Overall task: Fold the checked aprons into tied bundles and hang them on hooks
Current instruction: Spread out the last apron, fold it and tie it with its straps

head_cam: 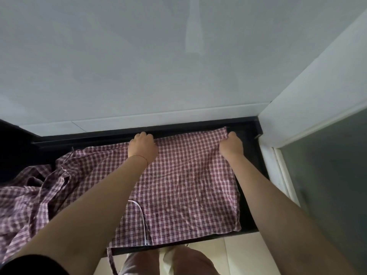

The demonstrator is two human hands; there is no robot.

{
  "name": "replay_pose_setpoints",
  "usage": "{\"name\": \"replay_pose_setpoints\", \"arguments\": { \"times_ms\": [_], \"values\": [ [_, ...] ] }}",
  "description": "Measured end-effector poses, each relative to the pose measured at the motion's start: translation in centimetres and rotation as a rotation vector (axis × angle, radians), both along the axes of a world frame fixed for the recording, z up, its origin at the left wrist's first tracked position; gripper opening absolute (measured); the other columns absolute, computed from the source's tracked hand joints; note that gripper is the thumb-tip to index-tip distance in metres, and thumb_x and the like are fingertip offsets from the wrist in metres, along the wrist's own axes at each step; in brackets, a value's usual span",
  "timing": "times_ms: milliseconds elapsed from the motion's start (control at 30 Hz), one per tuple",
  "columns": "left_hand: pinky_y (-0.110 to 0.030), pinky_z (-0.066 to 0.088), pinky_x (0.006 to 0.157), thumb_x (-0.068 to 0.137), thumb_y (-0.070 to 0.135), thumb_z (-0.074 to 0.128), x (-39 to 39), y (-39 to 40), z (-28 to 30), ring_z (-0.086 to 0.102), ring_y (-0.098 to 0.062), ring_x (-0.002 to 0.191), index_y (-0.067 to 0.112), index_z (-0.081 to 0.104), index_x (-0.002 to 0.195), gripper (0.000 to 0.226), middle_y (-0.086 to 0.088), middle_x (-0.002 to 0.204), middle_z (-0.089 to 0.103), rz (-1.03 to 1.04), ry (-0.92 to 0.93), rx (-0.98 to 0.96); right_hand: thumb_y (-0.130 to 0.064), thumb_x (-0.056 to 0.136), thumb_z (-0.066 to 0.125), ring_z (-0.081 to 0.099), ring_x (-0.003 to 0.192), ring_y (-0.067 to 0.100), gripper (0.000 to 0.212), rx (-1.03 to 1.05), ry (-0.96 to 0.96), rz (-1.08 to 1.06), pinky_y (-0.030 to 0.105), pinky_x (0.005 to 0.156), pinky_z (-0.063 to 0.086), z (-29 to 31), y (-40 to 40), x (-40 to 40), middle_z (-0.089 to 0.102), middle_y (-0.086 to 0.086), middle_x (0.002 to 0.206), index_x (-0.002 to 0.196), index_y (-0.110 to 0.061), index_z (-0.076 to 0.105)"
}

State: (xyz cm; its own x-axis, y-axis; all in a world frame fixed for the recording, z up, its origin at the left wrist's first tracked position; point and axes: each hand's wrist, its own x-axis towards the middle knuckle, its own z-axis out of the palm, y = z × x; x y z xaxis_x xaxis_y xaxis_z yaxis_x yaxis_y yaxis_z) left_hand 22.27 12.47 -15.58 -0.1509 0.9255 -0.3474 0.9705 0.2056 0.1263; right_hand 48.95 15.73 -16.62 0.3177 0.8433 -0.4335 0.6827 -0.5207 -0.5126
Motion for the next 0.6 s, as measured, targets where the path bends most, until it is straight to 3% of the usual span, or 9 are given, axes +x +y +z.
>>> {"name": "replay_pose_setpoints", "arguments": {
  "times_ms": [100,233,367,500,600],
  "values": [
    [-0.037,0.047,0.080,0.099,0.017,0.044,-0.7,-0.2,-0.2,0.053,-0.026,0.099,0.008,0.055,0.101,0.014,-0.010,0.105,0.056,0.050,0.014,0.026,-0.014,0.106,0.035,0.050,0.069,0.013,0.030,0.049,-0.010,0.006,0.025,0.051,0.037,0.1,0.1,-0.2,0.057,0.010,0.102,0.135,-0.004,0.040],
    [-0.034,0.043,0.062,0.094,0.002,0.045,-0.9,-0.2,-0.3,0.050,-0.022,0.077,0.011,0.044,0.100,0.011,-0.006,0.087,0.054,0.069,0.058,0.069,-0.018,0.107,0.036,0.055,0.071,0.015,0.033,0.063,-0.063,0.029,0.024,0.050,0.037,-0.3,0.1,-0.6,0.060,0.011,0.101,0.138,-0.006,0.038],
    [-0.029,0.034,0.052,0.089,-0.005,0.050,-1.0,-0.6,-1.2,0.044,-0.017,0.061,0.013,0.040,0.086,0.021,0.000,0.069,0.043,0.020,0.160,0.123,-0.015,0.106,0.041,0.044,0.062,0.008,0.023,0.068,-0.130,0.021,0.021,0.048,0.029,-0.5,0.2,-0.7,0.057,0.009,0.095,0.124,-0.002,0.046],
    [-0.031,0.028,0.054,0.076,-0.013,0.060,-1.9,-0.7,-3.1,0.033,-0.020,0.052,0.010,0.046,0.068,0.029,-0.001,0.058,0.035,-0.052,0.171,0.348,-0.015,0.104,0.048,0.054,0.075,0.017,0.019,0.100,-0.197,0.022,0.024,0.059,0.038,-1.3,0.3,-1.0,0.062,0.013,0.098,0.116,-0.002,0.052],
    [-0.037,0.034,0.063,0.071,-0.011,0.063,-1.7,-0.8,-3.3,0.045,-0.027,0.063,0.008,0.056,0.075,0.020,-0.006,0.064,0.048,-0.047,0.210,0.440,-0.016,0.104,0.048,0.054,0.077,0.019,0.016,0.134,-0.242,0.031,0.030,0.065,0.042,-1.6,0.3,-1.1,0.061,0.011,0.094,0.112,-0.002,0.053]
  ]
}}
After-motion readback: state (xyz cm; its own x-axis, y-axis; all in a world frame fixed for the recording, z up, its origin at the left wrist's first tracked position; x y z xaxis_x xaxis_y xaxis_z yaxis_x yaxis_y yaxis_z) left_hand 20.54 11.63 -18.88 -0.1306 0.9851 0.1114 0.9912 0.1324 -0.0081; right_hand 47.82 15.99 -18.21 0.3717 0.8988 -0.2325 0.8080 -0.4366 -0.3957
